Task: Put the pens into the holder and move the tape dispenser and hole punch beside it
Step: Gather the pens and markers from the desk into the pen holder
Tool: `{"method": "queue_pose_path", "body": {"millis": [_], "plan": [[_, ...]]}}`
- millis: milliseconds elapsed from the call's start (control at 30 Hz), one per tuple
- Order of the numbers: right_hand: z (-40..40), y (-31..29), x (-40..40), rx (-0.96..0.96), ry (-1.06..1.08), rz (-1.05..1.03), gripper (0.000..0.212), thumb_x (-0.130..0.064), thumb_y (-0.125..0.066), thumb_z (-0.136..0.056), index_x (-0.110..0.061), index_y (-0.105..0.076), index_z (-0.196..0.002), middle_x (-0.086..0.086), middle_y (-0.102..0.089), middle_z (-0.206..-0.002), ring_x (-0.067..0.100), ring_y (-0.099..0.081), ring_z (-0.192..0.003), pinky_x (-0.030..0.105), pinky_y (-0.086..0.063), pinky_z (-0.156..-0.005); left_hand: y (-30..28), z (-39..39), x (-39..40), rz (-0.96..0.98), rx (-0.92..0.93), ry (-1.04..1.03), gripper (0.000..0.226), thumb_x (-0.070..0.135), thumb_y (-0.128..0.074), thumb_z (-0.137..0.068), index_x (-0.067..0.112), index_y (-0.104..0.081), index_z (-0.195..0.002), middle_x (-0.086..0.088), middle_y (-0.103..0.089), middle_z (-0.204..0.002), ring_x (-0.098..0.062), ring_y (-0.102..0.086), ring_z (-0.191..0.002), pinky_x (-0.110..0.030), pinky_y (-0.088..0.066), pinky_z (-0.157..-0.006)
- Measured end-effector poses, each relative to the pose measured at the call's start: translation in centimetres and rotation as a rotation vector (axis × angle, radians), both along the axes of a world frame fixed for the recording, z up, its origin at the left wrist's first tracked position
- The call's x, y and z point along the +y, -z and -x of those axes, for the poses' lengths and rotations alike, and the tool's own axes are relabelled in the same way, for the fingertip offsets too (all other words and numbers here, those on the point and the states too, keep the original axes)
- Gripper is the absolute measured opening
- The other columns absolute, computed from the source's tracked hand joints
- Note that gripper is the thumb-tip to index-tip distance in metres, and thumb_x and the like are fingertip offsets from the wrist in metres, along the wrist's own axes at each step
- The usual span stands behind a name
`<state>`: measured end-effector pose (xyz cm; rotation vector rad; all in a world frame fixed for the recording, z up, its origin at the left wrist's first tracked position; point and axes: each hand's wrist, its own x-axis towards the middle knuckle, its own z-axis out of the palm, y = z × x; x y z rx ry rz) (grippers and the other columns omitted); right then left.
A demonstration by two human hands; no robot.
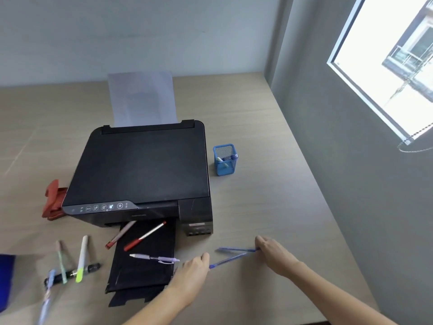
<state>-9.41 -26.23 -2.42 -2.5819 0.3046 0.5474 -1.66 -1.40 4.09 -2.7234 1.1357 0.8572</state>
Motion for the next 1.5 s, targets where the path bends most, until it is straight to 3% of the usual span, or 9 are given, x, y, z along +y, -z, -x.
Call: {"method": "queue_pose_path", "body": {"millis": [133,267,467,733,867,967,1067,1300,1500], "plan": [[-1.7,-2.6,-3.4,-0.273,0.422,-0.120,0.021,-0.001,-0.062,-0.083,-0.014,-0.052,-0.070,0.007,-0.059,-0.062,0.023,-0.051,-0.058,0.028,-0.032,-0.054,-8.0,-5.5,-3.4,0.413,-0.131,-0.068,0.014,0.028,-0.053,-0.097,0.015,-0.058,-0.096,-0.007,-0.070,-0.095,-0.029,-0.069,-0.089,-0.041,-0.055,-0.076],[-7.0,-6.6,-5.6,-0.531,0.701,-0.158,0.009,-0.005,-0.063,-0.083,-0.009,-0.062,-0.075,-0.003,-0.061,-0.058,0.015,-0.053,-0.052,0.017,-0.037,-0.049,-12.9,-13.4,-8.5,0.595,-0.332,-0.130,0.017,0.021,-0.062,-0.092,0.005,-0.066,-0.089,-0.017,-0.073,-0.084,-0.039,-0.067,-0.079,-0.044,-0.056,-0.068],[-14.7,-9.9,-5.9,-0.590,0.802,-0.241,0.011,-0.006,-0.053,-0.086,-0.008,-0.064,-0.083,0.010,-0.067,-0.074,0.026,-0.057,-0.066,0.024,-0.040,-0.053,-10.8,-21.7,-16.3,0.228,-0.437,-0.101,0.014,-0.002,-0.061,-0.086,0.005,-0.064,-0.097,-0.016,-0.071,-0.099,-0.034,-0.066,-0.094,-0.037,-0.047,-0.079],[-20.4,-10.6,-6.4,-0.575,0.680,-0.126,0.011,-0.009,-0.056,-0.089,0.000,-0.062,-0.086,0.021,-0.070,-0.079,0.036,-0.059,-0.075,0.040,-0.048,-0.071,-7.1,-24.1,-19.3,0.027,-0.458,0.075,0.018,0.015,-0.061,-0.089,0.017,-0.063,-0.107,-0.006,-0.068,-0.108,-0.026,-0.053,-0.112,-0.040,-0.032,-0.101],[-20.8,-10.1,-6.0,-0.543,0.595,-0.175,0.013,-0.010,-0.058,-0.089,-0.005,-0.066,-0.099,0.019,-0.074,-0.091,0.034,-0.064,-0.083,0.039,-0.049,-0.083,-10.1,-22.5,-14.7,0.366,-0.414,0.049,0.027,0.025,-0.059,-0.092,0.019,-0.066,-0.118,-0.004,-0.070,-0.109,-0.025,-0.052,-0.114,-0.041,-0.032,-0.105],[-19.1,-9.5,-5.5,-0.528,0.565,-0.214,0.016,-0.008,-0.053,-0.089,-0.011,-0.065,-0.101,0.016,-0.075,-0.090,0.033,-0.068,-0.081,0.042,-0.055,-0.081,-12.7,-19.9,-8.0,0.785,-0.311,-0.002,0.023,0.021,-0.063,-0.091,0.013,-0.069,-0.112,-0.002,-0.073,-0.099,-0.021,-0.061,-0.096,-0.032,-0.049,-0.089],[-15.9,-8.3,-4.5,-0.535,0.482,-0.209,0.017,-0.004,-0.052,-0.089,-0.014,-0.064,-0.093,0.012,-0.075,-0.083,0.027,-0.070,-0.071,0.042,-0.057,-0.076,-12.4,-16.2,0.0,0.955,-0.429,-0.025,0.012,0.018,-0.062,-0.093,0.012,-0.070,-0.097,0.003,-0.072,-0.085,-0.011,-0.062,-0.078,-0.020,-0.051,-0.076],[-7.5,-4.3,-0.3,-0.495,0.111,-0.110,0.015,-0.009,-0.057,-0.091,-0.020,-0.063,-0.084,-0.004,-0.069,-0.065,0.001,-0.063,-0.055,0.021,-0.051,-0.057,-0.9,-6.3,9.7,0.457,-0.416,-0.045,0.015,0.018,-0.070,-0.085,0.019,-0.071,-0.100,0.006,-0.070,-0.096,-0.011,-0.064,-0.091,-0.024,-0.055,-0.081],[-5.0,-3.9,5.5,-0.474,-0.235,-0.102,0.011,-0.018,-0.051,-0.094,-0.016,-0.062,-0.092,-0.002,-0.070,-0.077,0.019,-0.066,-0.065,0.031,-0.053,-0.059,3.2,-5.0,11.3,0.114,-0.350,-0.219,0.033,0.027,-0.057,-0.091,0.018,-0.053,-0.123,-0.005,-0.052,-0.127,-0.025,-0.048,-0.118,-0.037,-0.043,-0.096]]}}
